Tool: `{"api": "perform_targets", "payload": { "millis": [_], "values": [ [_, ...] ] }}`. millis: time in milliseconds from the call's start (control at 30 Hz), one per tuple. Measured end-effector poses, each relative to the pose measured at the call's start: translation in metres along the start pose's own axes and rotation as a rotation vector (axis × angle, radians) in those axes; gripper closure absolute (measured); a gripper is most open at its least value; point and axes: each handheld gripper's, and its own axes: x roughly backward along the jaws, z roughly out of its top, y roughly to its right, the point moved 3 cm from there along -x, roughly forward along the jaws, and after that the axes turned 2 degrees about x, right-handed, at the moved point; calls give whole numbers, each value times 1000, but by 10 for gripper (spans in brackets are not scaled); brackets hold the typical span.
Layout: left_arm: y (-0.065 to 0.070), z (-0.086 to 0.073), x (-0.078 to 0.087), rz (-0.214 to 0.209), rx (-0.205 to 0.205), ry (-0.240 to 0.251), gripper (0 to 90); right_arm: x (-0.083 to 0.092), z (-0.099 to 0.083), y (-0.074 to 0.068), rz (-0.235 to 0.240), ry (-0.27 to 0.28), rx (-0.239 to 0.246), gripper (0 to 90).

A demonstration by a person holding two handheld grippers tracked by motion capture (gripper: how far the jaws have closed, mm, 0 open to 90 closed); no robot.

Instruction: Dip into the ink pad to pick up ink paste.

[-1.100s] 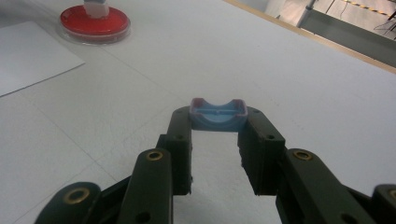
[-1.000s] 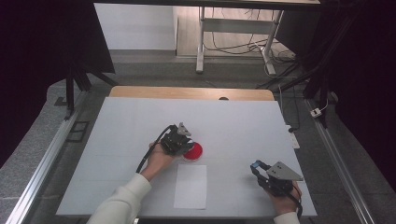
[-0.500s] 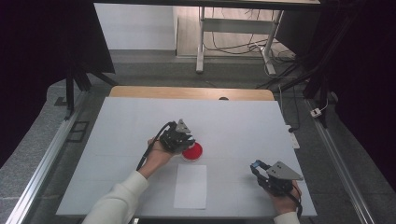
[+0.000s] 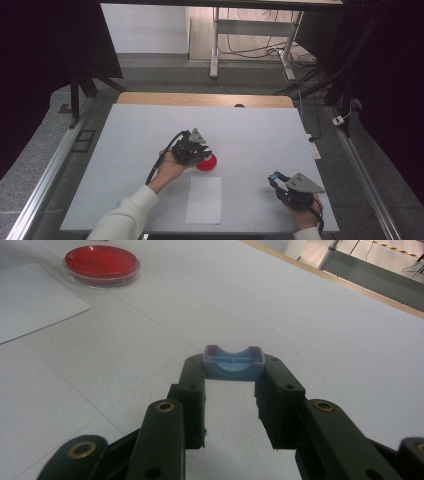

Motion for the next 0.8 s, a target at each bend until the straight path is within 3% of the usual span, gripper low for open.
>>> {"api": "perform_targets", "payload": {
  "millis": [533,800],
  "values": [
    [-3,-11,-12,37,-18,-63,754,0,0,0,-3,-5,0,652],
    [-5,-14,-13,28,-14,-77,754,-1,0,0,3,-3,-1,652]
  ]
}}
